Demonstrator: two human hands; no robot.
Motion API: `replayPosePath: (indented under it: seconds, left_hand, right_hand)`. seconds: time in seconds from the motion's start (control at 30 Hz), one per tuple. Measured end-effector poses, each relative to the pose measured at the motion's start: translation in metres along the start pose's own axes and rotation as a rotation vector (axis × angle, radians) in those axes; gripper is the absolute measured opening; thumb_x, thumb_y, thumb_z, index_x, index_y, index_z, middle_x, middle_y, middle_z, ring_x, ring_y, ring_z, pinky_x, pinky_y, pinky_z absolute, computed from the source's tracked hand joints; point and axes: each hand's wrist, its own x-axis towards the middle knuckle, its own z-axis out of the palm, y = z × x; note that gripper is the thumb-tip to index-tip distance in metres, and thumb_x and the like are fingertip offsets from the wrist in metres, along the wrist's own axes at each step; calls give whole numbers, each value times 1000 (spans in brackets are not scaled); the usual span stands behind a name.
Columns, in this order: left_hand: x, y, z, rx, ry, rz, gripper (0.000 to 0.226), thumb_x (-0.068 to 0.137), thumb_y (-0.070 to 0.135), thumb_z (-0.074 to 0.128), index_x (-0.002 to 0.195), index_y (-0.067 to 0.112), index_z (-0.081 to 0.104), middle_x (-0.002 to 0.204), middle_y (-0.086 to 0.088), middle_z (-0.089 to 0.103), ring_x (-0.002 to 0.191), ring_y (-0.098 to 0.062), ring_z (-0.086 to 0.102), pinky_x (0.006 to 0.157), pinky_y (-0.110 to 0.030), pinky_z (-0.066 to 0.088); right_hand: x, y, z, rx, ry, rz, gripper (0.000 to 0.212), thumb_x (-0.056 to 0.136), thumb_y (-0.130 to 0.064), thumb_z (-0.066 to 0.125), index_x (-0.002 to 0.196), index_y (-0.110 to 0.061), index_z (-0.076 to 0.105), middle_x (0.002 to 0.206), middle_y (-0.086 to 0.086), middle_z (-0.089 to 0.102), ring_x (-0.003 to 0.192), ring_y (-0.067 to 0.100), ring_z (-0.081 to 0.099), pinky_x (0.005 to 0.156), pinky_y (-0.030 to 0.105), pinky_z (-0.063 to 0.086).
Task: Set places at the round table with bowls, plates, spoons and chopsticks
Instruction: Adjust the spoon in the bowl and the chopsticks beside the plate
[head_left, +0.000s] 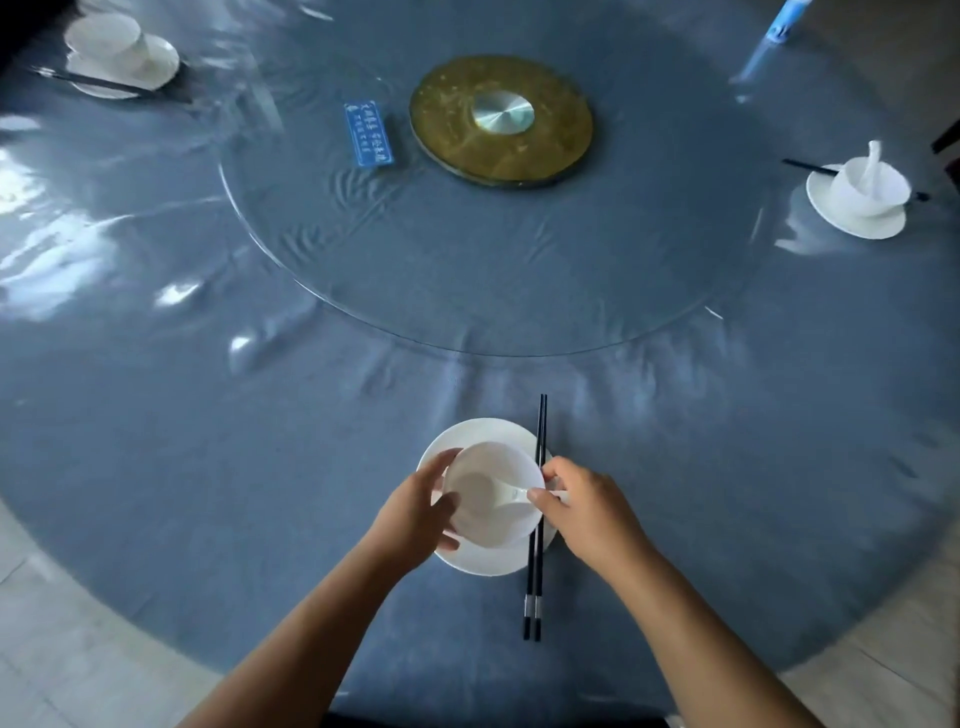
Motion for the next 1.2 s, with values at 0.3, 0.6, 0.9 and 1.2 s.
replayPosePath:
  seconds: [0.3,0.6,0.9,1.2]
  left_hand:
    - [0,1,-2,-90,10,-20,44,99,14,57,139,31,51,116,-6,62,72,-31,75,68,-48,64]
    - [-1,-16,-23,123,361,-61,21,96,14,55,113,19,66,85,-6,67,73,-29,68,71,-45,61]
    - [4,-16,-13,141,235,-43,52,91,4,59,133,36,59,97,0,63,50,-24,69,47,-28,60]
    - [-1,-13,-12,179,232,-14,64,89,-3,55,142,32,53,105,-8,62,62,-29,70,55,-35,63]
  right_hand:
    - [8,3,-8,140,-12,45,21,86,-49,59,85,-29,63,69,-10,63,61,5,58,61,26,48]
    - [-4,40,2,334,191,252,18,89,-12,61,76,-25,56,61,-2,64,43,13,56,55,44,55]
    - [1,27,23,192,111,53,23,80,-10,64,76,-32,61,67,-19,64,59,3,57,49,15,39]
    - [3,29,24,213,103,28,16,82,-11,65,81,-26,68,71,-18,67,64,1,60,52,15,42]
